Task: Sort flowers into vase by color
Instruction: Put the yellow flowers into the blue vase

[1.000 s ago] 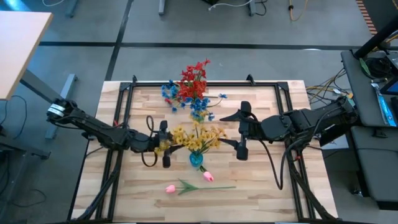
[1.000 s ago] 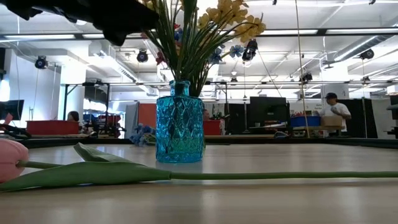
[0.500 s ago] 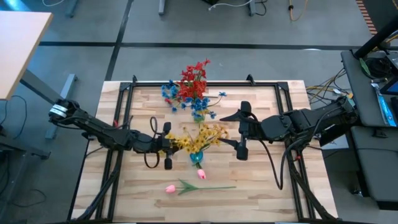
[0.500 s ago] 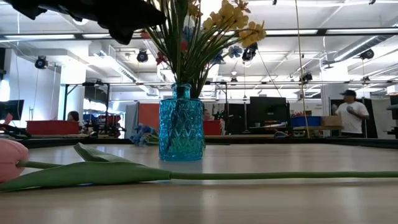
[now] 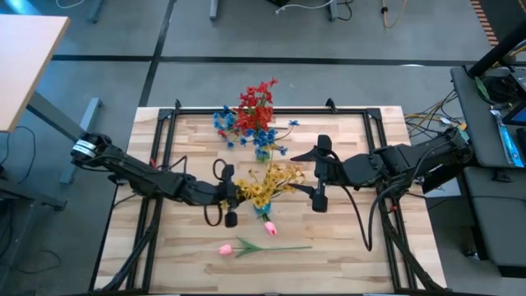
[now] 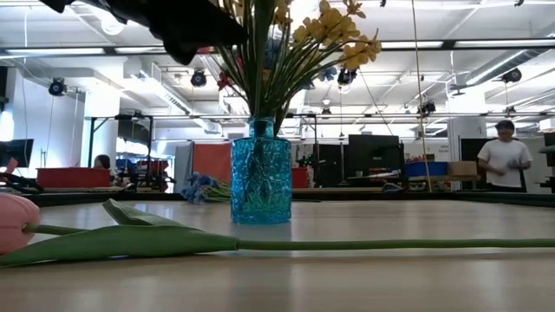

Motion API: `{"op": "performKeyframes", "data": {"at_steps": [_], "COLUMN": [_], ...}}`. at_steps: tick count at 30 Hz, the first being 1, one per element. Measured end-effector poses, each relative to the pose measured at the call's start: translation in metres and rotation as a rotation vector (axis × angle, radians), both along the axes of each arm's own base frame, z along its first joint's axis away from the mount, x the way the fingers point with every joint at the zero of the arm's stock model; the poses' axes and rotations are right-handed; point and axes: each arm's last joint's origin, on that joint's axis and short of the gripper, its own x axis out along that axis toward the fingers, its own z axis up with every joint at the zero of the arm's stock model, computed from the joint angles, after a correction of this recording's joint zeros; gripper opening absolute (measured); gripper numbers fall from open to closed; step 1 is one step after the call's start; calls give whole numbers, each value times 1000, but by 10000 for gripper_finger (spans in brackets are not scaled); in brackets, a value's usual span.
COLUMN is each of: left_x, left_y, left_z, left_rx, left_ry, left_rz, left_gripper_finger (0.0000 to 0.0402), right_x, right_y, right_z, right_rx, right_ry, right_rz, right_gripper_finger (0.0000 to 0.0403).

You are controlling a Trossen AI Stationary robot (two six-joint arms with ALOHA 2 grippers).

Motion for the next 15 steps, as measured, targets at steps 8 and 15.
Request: {"op": "performKeyframes", "data": {"at_steps": [8,15], "left_x": [-3,-6], "left_y": [2,3], "left_z": [1,0], "left_rx": [-26,-18], "left_ry": [-8,17], "left_rz": [10,10], "left_gripper_finger": [33,133], "right_x": [0,0], "right_y": [0,0], "right_z": [0,0], "right_rx": [0,2], "right_ry": [4,4], "right_rz": [0,-1], "right_gripper_finger": [308,315]}}
